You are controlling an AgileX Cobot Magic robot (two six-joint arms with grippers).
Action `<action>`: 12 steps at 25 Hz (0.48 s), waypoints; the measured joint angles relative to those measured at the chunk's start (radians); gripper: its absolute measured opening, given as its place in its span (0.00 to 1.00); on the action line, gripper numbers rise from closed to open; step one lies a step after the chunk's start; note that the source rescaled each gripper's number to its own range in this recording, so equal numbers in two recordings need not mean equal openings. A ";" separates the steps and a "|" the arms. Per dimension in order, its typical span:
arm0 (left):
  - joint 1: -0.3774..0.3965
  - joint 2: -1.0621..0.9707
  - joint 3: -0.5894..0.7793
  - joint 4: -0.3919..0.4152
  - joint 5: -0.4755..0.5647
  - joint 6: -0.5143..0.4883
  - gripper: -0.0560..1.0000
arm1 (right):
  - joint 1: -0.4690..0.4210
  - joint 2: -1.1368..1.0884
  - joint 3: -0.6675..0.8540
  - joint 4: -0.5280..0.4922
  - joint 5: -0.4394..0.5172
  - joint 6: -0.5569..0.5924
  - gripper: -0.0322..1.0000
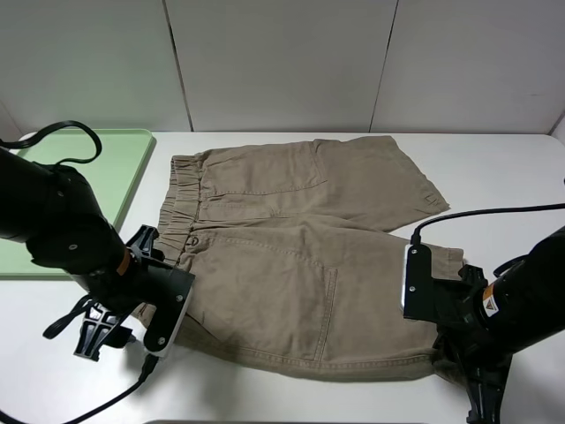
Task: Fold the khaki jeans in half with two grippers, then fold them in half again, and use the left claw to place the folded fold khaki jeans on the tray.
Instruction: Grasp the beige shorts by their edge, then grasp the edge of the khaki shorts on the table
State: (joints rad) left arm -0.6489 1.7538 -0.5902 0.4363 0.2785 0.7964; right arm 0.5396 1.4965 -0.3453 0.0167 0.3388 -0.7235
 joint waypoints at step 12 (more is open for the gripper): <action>0.000 -0.002 -0.004 0.001 0.032 0.000 0.06 | 0.000 0.000 -0.002 -0.004 -0.007 0.000 0.13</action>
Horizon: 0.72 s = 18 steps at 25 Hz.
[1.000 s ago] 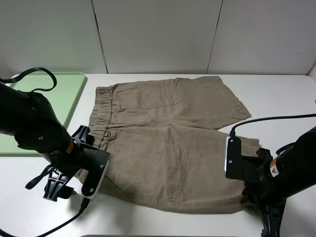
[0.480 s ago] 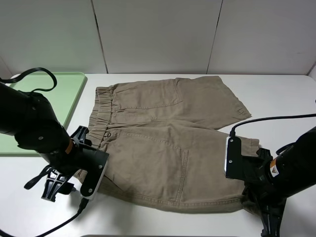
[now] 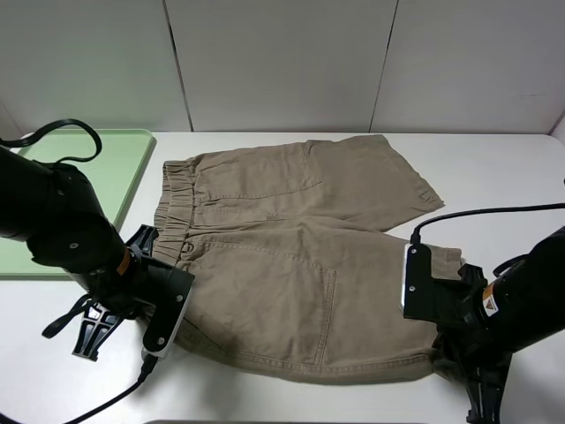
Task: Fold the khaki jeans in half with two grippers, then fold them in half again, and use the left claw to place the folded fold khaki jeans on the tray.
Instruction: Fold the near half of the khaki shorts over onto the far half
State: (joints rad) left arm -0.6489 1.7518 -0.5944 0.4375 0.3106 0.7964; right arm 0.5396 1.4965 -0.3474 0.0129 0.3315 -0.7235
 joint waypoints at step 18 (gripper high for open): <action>0.000 -0.317 0.000 -0.105 0.051 -0.093 0.06 | 0.000 -0.140 -0.203 -0.050 0.071 0.091 0.03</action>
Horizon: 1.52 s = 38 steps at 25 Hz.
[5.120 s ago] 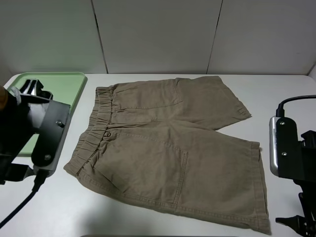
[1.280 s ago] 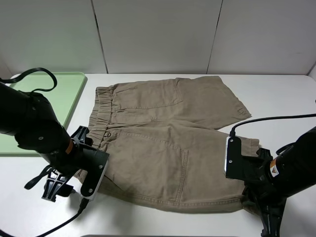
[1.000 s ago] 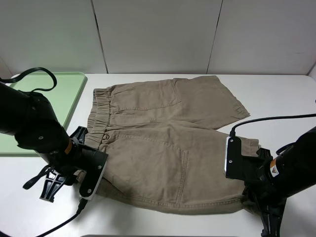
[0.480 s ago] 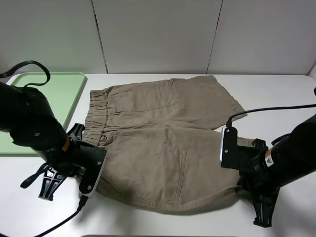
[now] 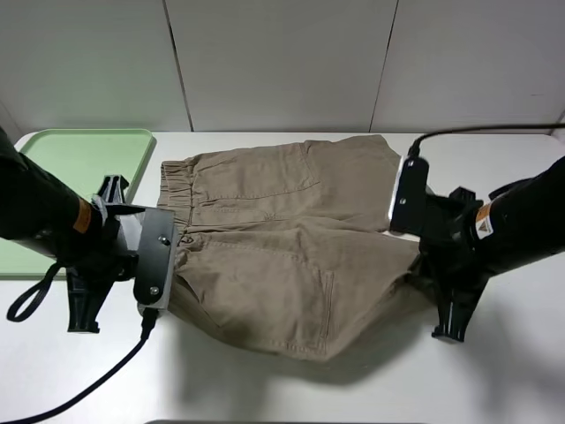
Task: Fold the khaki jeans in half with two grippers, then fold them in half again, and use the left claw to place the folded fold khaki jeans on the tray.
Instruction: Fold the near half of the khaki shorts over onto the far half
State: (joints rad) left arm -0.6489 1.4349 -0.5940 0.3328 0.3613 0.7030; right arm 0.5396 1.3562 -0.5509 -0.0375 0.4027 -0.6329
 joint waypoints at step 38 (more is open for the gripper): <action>0.608 0.090 -0.004 0.288 -0.854 -0.731 0.05 | -0.314 0.340 -0.293 -0.194 -0.767 0.561 0.03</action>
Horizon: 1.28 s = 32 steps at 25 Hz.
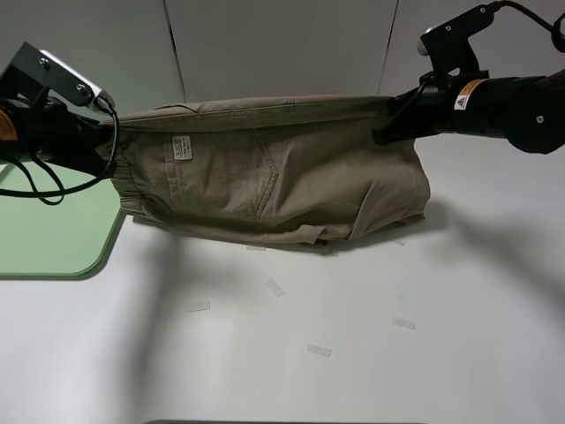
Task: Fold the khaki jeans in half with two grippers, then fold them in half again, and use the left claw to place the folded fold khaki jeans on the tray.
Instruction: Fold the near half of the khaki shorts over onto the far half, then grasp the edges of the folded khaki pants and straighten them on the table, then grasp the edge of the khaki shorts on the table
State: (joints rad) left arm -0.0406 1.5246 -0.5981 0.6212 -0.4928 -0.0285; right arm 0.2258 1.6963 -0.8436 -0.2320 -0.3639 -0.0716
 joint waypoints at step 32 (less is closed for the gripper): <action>0.042 -0.068 0.001 -0.311 -0.216 0.002 0.77 | -0.027 -0.097 0.000 0.337 -0.176 -0.324 1.00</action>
State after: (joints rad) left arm 0.0009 1.4567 -0.5972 0.3097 -0.7088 -0.0266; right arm 0.1993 1.5989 -0.8436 0.1054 -0.5401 -0.3951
